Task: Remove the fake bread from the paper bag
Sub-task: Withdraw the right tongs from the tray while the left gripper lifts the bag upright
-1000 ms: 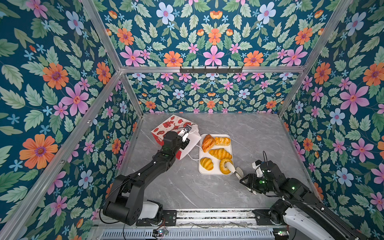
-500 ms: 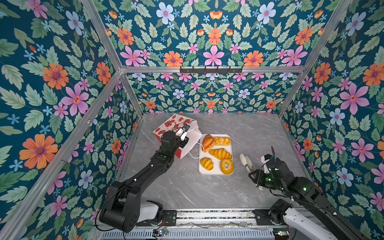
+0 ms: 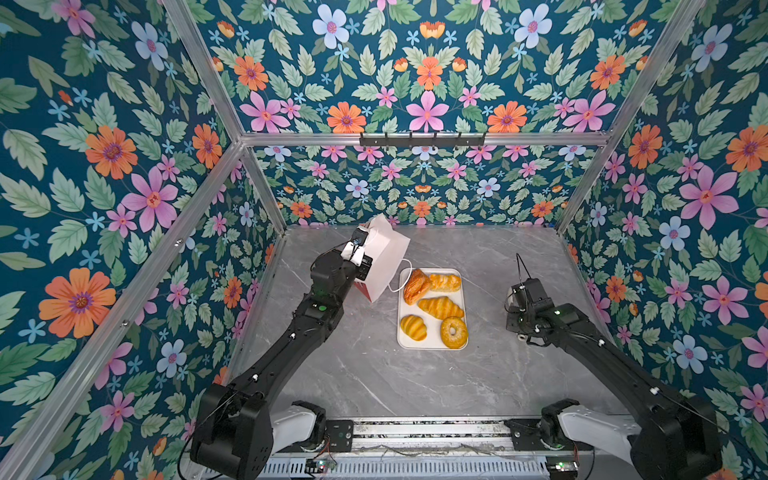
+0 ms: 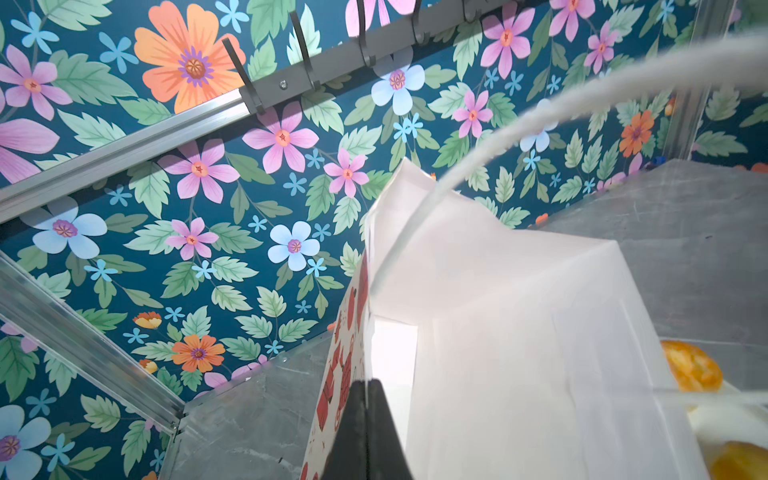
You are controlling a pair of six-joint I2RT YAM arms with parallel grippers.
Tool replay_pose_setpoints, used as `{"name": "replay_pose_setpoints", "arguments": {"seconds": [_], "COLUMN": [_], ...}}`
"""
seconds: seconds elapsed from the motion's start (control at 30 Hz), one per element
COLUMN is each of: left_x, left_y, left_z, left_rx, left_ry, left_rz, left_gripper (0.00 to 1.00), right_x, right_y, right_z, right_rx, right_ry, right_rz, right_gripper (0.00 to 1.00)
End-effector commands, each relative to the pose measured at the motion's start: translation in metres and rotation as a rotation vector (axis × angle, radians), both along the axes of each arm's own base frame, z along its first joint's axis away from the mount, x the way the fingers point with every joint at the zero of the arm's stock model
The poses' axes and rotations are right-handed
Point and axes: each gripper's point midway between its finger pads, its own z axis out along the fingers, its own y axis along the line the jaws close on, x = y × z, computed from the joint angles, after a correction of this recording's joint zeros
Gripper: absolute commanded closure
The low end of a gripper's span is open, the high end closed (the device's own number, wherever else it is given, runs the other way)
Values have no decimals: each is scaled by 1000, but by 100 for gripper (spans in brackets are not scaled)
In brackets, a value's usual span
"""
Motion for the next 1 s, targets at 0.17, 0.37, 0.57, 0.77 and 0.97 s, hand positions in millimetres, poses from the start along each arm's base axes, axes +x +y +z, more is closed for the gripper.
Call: {"name": "replay_pose_setpoints", "arguments": {"seconds": [0.17, 0.37, 0.57, 0.77, 0.97], "left_x": [4, 3, -1, -7, -20], "left_y": [8, 7, 11, 8, -7], "left_z": [9, 7, 15, 17, 15], "left_rx": [-131, -187, -271, -378, -521], "left_ry": [61, 105, 125, 175, 239], "left_rz": [63, 66, 94, 77, -7], "left_gripper": [100, 100, 100, 100, 100], "right_x": [49, 50, 46, 36, 28], "right_y": [-8, -14, -16, -17, -19], "right_z": [-22, -51, -56, -54, -43], "right_rx": [-73, -80, -80, -63, -47], "right_ry": [24, 100, 114, 104, 62], "right_rz": [-6, -44, -52, -62, -71], "right_gripper": [58, 54, 43, 26, 24]}}
